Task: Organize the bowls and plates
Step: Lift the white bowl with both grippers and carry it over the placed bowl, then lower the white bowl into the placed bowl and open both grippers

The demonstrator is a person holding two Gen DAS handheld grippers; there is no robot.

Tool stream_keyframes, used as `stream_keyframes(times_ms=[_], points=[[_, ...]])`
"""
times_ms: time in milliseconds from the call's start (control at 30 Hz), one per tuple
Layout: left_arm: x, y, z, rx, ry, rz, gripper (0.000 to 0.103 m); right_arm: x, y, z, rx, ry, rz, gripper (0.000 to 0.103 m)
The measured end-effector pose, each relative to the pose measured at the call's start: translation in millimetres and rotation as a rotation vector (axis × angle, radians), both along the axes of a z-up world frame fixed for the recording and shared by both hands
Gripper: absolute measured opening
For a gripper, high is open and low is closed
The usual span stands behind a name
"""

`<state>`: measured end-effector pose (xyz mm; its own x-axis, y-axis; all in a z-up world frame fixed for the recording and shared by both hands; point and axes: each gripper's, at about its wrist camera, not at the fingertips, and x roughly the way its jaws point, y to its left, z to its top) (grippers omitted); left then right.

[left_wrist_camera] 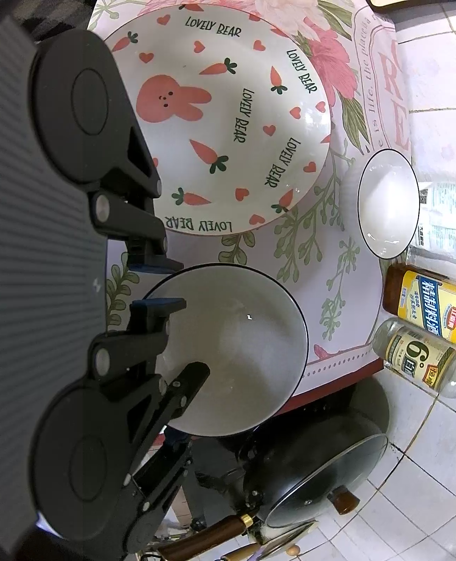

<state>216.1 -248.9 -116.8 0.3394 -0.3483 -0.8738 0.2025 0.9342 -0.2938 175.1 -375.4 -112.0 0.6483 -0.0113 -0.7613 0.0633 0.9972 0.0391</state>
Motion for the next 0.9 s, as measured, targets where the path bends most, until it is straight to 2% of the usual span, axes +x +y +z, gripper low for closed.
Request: stream_keyframes(times_ms=[167, 267, 333, 433, 533, 667, 900], points=[[1.6, 2.4, -1.1, -0.012, 0.011, 0.016, 0.013, -2.0, 6.3, -1.2, -0.064, -0.022, 0.029, 0.026], [1.7, 4.0, -1.4, -0.026, 0.016, 0.027, 0.012, -5.9, 8.6, 0.6, -0.079, -0.042, 0.042, 0.031], [1.5, 5.6, -1.7, -0.034, 0.017, 0.031, 0.012, -10.5, 10.0, 2.7, -0.093, -0.069, 0.051, 0.031], [1.9, 7.5, -3.1, -0.049, 0.029, 0.033, 0.012, -16.6, 15.8, 5.5, -0.147, -0.112, 0.069, 0.031], [1.9, 6.7, -3.4, -0.039, 0.025, 0.035, 0.012, -17.4, 22.8, 2.2, -0.214, -0.109, 0.092, 0.031], [3.0, 7.5, -3.9, -0.049, 0.029, 0.038, 0.013, -14.2, 15.9, -1.4, -0.181, -0.107, 0.075, 0.031], [3.9, 8.1, -4.5, -0.056, 0.026, 0.046, 0.016, -12.1, 14.8, -7.6, -0.214, -0.127, 0.090, 0.034]])
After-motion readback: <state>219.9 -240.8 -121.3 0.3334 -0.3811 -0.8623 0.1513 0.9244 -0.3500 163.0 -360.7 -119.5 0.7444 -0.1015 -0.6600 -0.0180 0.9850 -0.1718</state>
